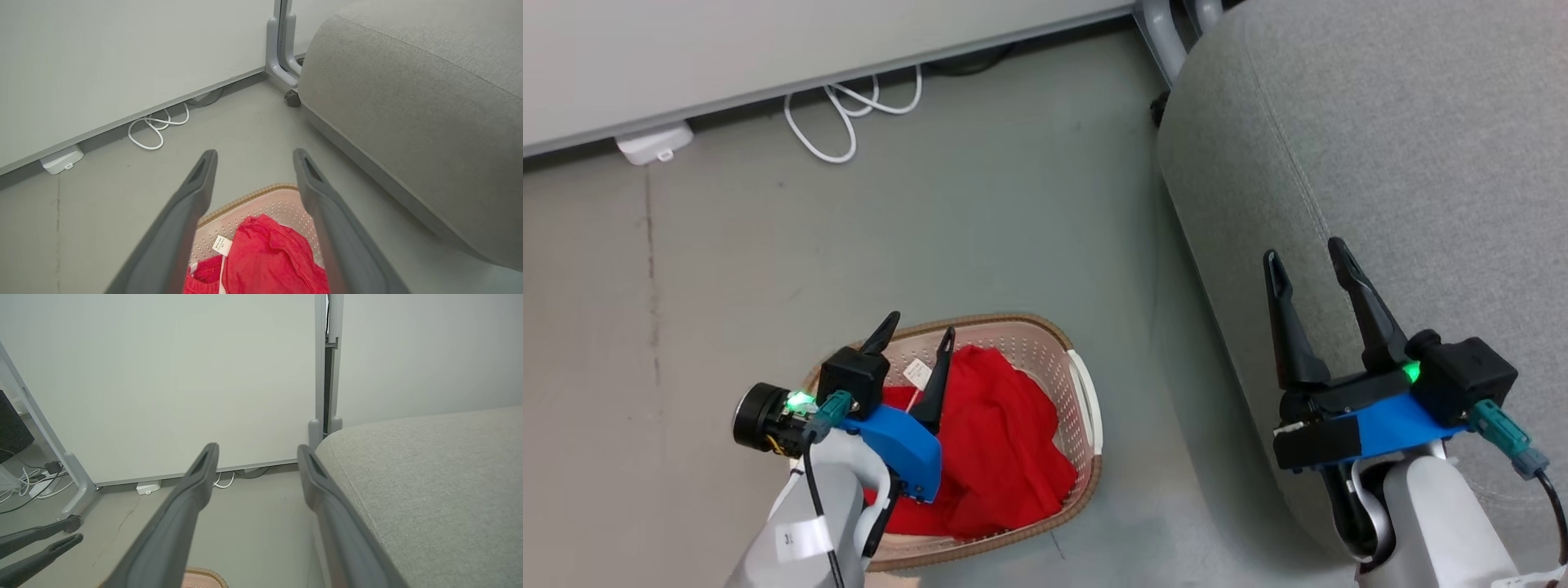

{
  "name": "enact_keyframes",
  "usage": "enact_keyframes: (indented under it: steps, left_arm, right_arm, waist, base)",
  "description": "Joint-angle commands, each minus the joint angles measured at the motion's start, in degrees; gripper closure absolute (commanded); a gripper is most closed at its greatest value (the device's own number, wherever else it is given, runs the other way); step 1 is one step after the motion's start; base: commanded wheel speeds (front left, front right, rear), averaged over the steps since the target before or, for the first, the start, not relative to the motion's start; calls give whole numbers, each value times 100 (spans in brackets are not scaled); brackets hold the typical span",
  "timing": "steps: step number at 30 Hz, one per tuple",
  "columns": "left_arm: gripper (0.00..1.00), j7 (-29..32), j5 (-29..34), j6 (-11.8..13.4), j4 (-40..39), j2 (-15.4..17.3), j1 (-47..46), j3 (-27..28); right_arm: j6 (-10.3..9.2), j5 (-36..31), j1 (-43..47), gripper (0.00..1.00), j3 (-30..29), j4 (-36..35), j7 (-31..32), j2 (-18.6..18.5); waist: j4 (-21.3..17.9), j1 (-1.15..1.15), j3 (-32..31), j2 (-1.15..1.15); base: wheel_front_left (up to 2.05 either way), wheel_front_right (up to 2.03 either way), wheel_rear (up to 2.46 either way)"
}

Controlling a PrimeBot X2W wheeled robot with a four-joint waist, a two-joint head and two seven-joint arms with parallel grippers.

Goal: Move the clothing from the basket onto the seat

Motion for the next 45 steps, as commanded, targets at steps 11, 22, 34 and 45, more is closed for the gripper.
enact_keyframes:
  steps: [11,22,34,45]
  left_arm:
    - [0,370,-1155,-3,1778,50,-991,-992]
    - [0,1709,-2388,-4,2208,44,-1320,-1599]
    - [0,2581,-3372,-4,2200,209,-1569,-2019]
    - [0,3112,-3872,-4,2361,179,-1848,-2225]
  right_arm:
    - [1,96,-538,0,59,-216,-23,-15]
    - [1,57,-787,0,32,-319,-22,-15]
    - [1,82,-1014,0,-29,-451,-22,-15]
    - [1,141,-1197,0,-47,-558,-22,-15]
  waist:
    - [-404,-1,1143,0]
    - [-419,-1,1633,0]
    - [-474,-1,2213,0]
    - [-508,-1,2692,0]
  base:
    - [0,0,0]
    - [0,0,0]
    - [0,0,0]
    - [0,0,0]
